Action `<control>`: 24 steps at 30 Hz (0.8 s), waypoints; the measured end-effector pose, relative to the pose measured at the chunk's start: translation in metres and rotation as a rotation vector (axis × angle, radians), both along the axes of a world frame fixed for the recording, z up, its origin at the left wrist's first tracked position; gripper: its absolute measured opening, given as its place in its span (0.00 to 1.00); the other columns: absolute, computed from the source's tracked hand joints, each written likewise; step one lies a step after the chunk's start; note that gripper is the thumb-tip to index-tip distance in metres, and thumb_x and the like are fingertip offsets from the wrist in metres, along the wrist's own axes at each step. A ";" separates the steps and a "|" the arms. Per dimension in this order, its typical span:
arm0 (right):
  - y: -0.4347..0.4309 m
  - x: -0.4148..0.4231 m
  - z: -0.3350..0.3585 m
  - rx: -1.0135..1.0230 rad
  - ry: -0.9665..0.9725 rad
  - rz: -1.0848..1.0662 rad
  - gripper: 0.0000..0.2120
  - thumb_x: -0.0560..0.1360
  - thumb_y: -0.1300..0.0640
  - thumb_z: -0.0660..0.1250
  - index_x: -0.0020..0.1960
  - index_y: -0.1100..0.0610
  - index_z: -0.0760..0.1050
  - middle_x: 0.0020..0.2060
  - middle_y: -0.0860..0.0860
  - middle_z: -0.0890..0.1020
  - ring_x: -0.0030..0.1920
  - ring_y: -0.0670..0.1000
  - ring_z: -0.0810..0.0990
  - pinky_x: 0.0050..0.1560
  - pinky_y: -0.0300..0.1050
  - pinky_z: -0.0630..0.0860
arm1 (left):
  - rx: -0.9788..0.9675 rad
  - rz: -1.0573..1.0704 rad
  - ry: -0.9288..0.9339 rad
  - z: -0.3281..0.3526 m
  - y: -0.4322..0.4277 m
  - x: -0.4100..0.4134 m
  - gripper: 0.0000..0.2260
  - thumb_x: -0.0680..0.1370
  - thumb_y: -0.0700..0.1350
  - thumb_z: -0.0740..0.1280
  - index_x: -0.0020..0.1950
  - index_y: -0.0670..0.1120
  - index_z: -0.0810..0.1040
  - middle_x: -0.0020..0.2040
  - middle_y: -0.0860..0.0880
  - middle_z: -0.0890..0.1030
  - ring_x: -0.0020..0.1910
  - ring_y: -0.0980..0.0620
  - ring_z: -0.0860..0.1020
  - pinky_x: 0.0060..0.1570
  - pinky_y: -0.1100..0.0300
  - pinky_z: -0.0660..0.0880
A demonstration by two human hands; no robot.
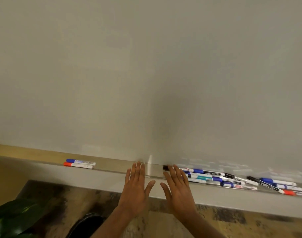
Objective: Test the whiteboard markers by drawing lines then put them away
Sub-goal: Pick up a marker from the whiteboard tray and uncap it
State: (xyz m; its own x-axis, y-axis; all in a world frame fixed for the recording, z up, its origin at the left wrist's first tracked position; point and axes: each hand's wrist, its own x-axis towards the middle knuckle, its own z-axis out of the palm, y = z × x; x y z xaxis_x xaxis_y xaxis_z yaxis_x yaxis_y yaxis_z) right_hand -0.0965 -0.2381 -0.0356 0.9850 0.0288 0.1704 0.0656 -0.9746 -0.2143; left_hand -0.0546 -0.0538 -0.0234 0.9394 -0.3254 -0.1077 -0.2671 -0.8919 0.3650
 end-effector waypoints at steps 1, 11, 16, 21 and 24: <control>-0.008 -0.003 0.000 -0.002 -0.012 -0.011 0.24 0.84 0.43 0.49 0.75 0.52 0.66 0.77 0.53 0.62 0.80 0.53 0.53 0.78 0.50 0.46 | 0.014 -0.009 0.004 0.001 -0.008 -0.002 0.46 0.72 0.74 0.24 0.82 0.47 0.35 0.81 0.49 0.31 0.79 0.49 0.30 0.74 0.57 0.26; -0.076 -0.021 -0.007 -0.062 -0.022 -0.073 0.24 0.82 0.42 0.51 0.73 0.53 0.66 0.77 0.52 0.62 0.79 0.53 0.49 0.79 0.51 0.41 | 0.122 -0.128 0.047 0.001 -0.075 -0.003 0.32 0.86 0.64 0.44 0.80 0.44 0.62 0.80 0.44 0.65 0.78 0.46 0.62 0.77 0.55 0.43; -0.099 -0.025 -0.017 -0.068 0.073 -0.092 0.27 0.83 0.44 0.43 0.68 0.53 0.75 0.68 0.54 0.77 0.72 0.58 0.71 0.75 0.57 0.51 | 0.131 -0.191 -0.056 -0.005 -0.096 -0.005 0.26 0.87 0.58 0.45 0.83 0.50 0.55 0.82 0.52 0.49 0.83 0.51 0.53 0.77 0.57 0.30; -0.112 -0.016 -0.018 -0.052 0.012 -0.113 0.20 0.70 0.56 0.77 0.61 0.53 0.80 0.58 0.52 0.84 0.62 0.56 0.80 0.67 0.61 0.70 | 0.073 -0.080 -0.057 -0.008 -0.110 0.002 0.21 0.87 0.54 0.54 0.80 0.54 0.63 0.79 0.54 0.68 0.79 0.56 0.62 0.80 0.51 0.44; -0.114 -0.011 -0.020 -0.013 0.066 -0.094 0.26 0.63 0.59 0.82 0.59 0.52 0.81 0.56 0.50 0.84 0.60 0.56 0.80 0.63 0.61 0.73 | 0.071 -0.044 -0.045 -0.012 -0.118 0.005 0.20 0.86 0.56 0.57 0.78 0.56 0.66 0.76 0.56 0.70 0.76 0.56 0.64 0.78 0.53 0.49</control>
